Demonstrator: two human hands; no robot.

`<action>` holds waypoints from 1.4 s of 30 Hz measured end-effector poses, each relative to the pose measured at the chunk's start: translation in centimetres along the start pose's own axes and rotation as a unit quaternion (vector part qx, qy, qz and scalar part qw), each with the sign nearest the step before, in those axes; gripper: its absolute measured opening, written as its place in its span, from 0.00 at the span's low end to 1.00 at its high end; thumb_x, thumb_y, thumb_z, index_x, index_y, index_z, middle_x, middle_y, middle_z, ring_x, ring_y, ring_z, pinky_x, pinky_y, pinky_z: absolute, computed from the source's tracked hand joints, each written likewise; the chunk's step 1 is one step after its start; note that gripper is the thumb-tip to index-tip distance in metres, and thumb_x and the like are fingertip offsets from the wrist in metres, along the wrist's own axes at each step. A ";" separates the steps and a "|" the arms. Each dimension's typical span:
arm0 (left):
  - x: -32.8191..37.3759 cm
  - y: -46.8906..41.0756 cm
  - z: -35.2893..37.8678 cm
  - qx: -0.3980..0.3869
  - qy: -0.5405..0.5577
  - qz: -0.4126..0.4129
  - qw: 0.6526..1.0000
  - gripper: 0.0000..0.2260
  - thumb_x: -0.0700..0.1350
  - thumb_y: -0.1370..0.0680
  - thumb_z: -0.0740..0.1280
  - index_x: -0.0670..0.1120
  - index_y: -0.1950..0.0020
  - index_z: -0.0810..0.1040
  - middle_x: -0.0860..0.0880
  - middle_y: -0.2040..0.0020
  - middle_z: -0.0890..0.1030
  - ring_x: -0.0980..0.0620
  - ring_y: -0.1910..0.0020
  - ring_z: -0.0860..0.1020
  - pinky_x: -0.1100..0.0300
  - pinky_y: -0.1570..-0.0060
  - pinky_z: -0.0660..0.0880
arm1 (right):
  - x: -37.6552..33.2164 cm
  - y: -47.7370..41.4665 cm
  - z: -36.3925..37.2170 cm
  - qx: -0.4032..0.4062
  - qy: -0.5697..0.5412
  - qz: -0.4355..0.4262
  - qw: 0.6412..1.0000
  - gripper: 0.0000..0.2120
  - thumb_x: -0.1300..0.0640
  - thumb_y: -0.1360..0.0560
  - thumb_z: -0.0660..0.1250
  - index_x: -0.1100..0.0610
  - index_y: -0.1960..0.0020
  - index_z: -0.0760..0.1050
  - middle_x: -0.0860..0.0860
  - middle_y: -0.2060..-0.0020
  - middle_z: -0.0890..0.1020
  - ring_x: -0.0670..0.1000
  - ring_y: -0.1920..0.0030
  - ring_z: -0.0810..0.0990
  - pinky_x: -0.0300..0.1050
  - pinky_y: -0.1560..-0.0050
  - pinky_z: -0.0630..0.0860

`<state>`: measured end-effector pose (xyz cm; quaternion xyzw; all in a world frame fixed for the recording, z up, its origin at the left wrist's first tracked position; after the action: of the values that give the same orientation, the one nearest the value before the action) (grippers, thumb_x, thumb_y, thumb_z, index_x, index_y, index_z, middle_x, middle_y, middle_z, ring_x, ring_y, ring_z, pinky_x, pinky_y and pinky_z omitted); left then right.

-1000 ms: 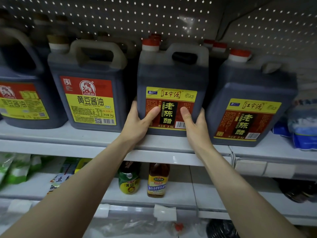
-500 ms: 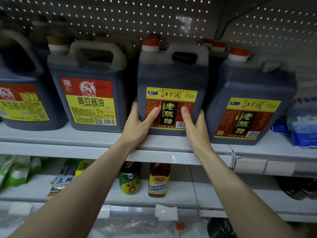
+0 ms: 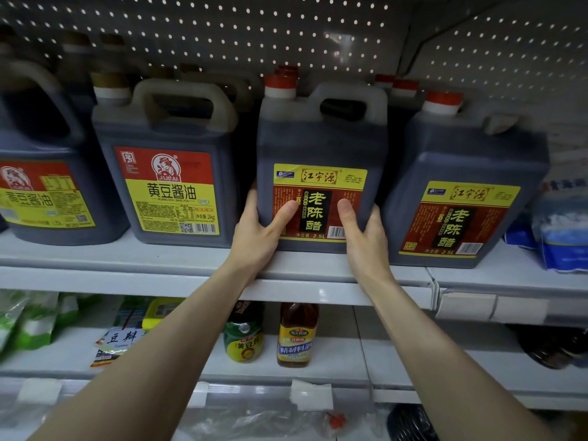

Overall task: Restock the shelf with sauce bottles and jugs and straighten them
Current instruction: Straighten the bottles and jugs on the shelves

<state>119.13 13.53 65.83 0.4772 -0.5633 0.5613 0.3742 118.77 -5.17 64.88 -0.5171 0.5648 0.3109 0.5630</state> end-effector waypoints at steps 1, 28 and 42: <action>0.0 0.0 0.0 0.000 0.000 0.001 1.000 0.28 0.61 0.31 0.66 0.53 0.34 0.68 0.61 0.46 0.79 0.63 0.47 0.78 0.65 0.46 0.75 | 0.0 0.0 0.0 0.001 0.002 -0.001 1.000 0.56 0.17 0.44 0.57 0.50 0.26 0.62 0.46 0.33 0.75 0.50 0.33 0.73 0.55 0.32 0.70; 0.1 0.0 -0.1 0.002 -0.015 -0.006 1.000 0.26 0.62 0.32 0.65 0.56 0.36 0.66 0.63 0.48 0.78 0.64 0.48 0.77 0.69 0.49 0.73 | -0.6 0.2 -0.1 -0.002 0.002 0.001 1.000 0.44 0.27 0.36 0.59 0.50 0.26 0.63 0.45 0.36 0.77 0.48 0.35 0.74 0.53 0.32 0.70; 2.0 2.6 -1.4 0.006 -0.037 -0.007 0.999 0.29 0.53 0.25 0.68 0.48 0.26 0.63 0.53 0.36 0.77 0.57 0.38 0.75 0.55 0.35 0.72 | -2.2 2.8 -2.5 -0.046 -0.043 0.031 0.998 0.29 0.46 0.23 0.65 0.52 0.25 0.62 0.51 0.32 0.73 0.45 0.34 0.72 0.31 0.40 0.70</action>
<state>115.91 14.41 67.17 0.5041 -0.5702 0.5435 0.3541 115.02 -6.28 66.78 -0.5104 0.5410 0.3757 0.5528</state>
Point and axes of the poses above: each hand's wrist, its own y-axis away from the middle knuckle, its own z-axis out of the palm, x = y × z, the point moved 8 cm from there along -y, towards the middle knuckle
